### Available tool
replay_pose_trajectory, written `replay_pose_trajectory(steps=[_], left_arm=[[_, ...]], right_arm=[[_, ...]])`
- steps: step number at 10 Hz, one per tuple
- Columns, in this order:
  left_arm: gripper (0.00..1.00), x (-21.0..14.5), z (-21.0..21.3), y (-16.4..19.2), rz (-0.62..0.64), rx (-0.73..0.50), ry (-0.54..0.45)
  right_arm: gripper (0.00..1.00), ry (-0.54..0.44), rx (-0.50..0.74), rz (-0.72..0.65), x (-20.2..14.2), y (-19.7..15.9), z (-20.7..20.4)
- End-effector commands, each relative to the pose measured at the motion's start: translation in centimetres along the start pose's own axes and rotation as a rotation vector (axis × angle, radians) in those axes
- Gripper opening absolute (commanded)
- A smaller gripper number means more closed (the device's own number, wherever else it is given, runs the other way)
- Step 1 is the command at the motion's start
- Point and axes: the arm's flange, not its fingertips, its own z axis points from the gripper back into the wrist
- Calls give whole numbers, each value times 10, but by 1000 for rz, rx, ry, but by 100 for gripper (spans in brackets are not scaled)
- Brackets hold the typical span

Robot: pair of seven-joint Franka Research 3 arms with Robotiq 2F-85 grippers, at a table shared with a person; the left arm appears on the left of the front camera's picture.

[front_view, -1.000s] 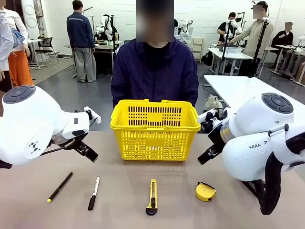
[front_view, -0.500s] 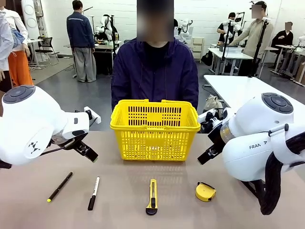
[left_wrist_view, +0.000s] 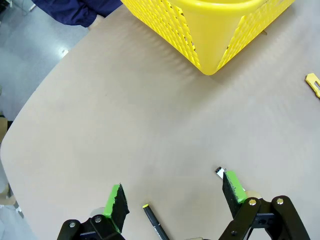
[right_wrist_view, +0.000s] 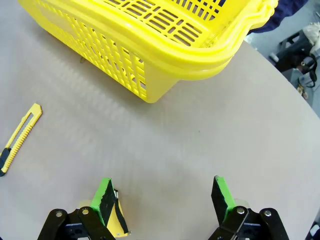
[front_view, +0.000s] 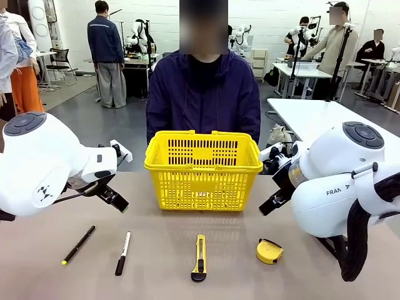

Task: Place the items the person wants into the basket.
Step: Pick up the item the person points to and place it in the Market Basket.

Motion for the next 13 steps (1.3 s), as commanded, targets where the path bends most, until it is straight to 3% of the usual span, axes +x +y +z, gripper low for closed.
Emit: replay_pose_trajectory(steps=[1, 4, 8, 9, 10, 11, 13], left_arm=[[100, 0, 0, 0, 0, 0, 0], [100, 10, 112, 4, -2, 171, -17], [100, 61, 231, 2, -64, 226, -57], [100, 64, 249, -2, -60, 248, -75], [100, 65, 255, -2, -54, 313, -72], [100, 58, 251, 1, -64, 222, -85], [100, 58, 251, 1, -64, 222, -85]], right_arm=[[100, 0, 0, 0, 0, 0, 0], [100, -34, -124, -27, -18, 3, 114], [100, -74, -209, -9, 0, 19, 278], [100, -80, -230, -8, 3, 26, 303], [100, -55, -249, -14, 5, 29, 308], [100, -97, -205, -13, -5, 16, 290], [100, -97, -205, -13, -5, 16, 290]])
